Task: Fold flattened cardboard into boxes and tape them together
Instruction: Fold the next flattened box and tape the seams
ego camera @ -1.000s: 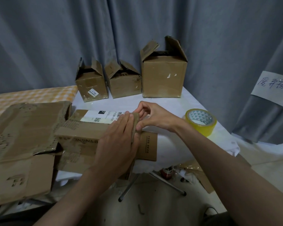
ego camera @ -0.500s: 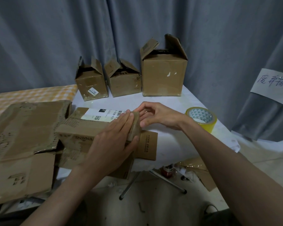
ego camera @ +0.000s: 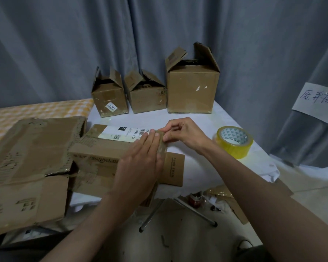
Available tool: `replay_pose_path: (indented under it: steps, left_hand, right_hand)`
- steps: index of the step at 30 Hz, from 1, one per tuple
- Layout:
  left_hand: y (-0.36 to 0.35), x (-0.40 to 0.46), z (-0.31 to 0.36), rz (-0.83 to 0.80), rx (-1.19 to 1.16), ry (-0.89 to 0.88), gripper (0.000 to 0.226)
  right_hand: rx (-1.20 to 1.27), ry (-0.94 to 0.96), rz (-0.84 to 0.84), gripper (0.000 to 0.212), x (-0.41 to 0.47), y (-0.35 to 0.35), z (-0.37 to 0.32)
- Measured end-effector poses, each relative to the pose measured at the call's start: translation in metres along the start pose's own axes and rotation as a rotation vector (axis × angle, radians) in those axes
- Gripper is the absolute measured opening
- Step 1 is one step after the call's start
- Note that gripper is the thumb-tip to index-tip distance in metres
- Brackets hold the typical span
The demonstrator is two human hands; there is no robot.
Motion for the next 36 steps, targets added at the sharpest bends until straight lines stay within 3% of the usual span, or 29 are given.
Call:
replay_pose_path:
  steps: [4,7,8,11,15,19,21,24,29,36]
  left_hand:
    - [0.004,0.005,-0.009,0.01,-0.027,-0.137,0.06]
    - [0.001,0.01,-0.05,-0.246,-0.33,-0.219,0.081]
    - [0.004,0.011,-0.068,-0.259,-0.351,-0.215,0.085]
    - [0.015,0.013,-0.112,-0.222,-0.357,-0.132,0.084]
    - [0.011,0.018,-0.116,-0.217,-0.306,-0.052,0.081]
    - [0.005,0.032,-0.098,-0.14,-0.104,0.023,0.078]
    - [0.002,0.038,-0.087,-0.09,-0.06,0.065,0.075]
    - [-0.01,0.042,-0.087,-0.146,-0.127,0.155,0.08]
    - [-0.009,0.035,-0.131,-0.216,-0.258,0.293,0.091]
    - [0.006,0.019,-0.13,-0.26,-0.165,0.066,0.096]
  right_hand:
    - [0.029,-0.029,0.005,0.013,0.003,0.001,-0.001]
    - [-0.005,-0.049,-0.009,0.017,0.004,0.005,-0.003]
    - [-0.01,-0.05,-0.002,0.019,0.004,0.007,-0.004]
    - [0.001,-0.039,0.065,0.023,0.004,0.009,-0.01]
    - [-0.12,-0.053,0.251,0.015,-0.001,0.01,-0.016]
    - [-0.379,-0.122,0.41,0.042,-0.012,0.012,-0.025]
    - [-0.451,-0.17,0.398,0.052,-0.018,0.007,-0.026]
    - [-0.538,-0.264,0.334,0.051,-0.025,-0.002,-0.023]
    - [-0.292,-0.343,0.322,0.04,-0.03,-0.011,-0.013]
    - [-0.077,-0.248,0.567,0.021,-0.014,0.009,-0.004]
Point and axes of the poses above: each hand's wrist, its own x-axis towards the middle knuckle, its own y-axis out of the back of the hand, z = x × y, the point moved 7 cm from there along x, towards the middle knuckle, and after that the axes turned 10 degrees about x, right-handed, at the moved point
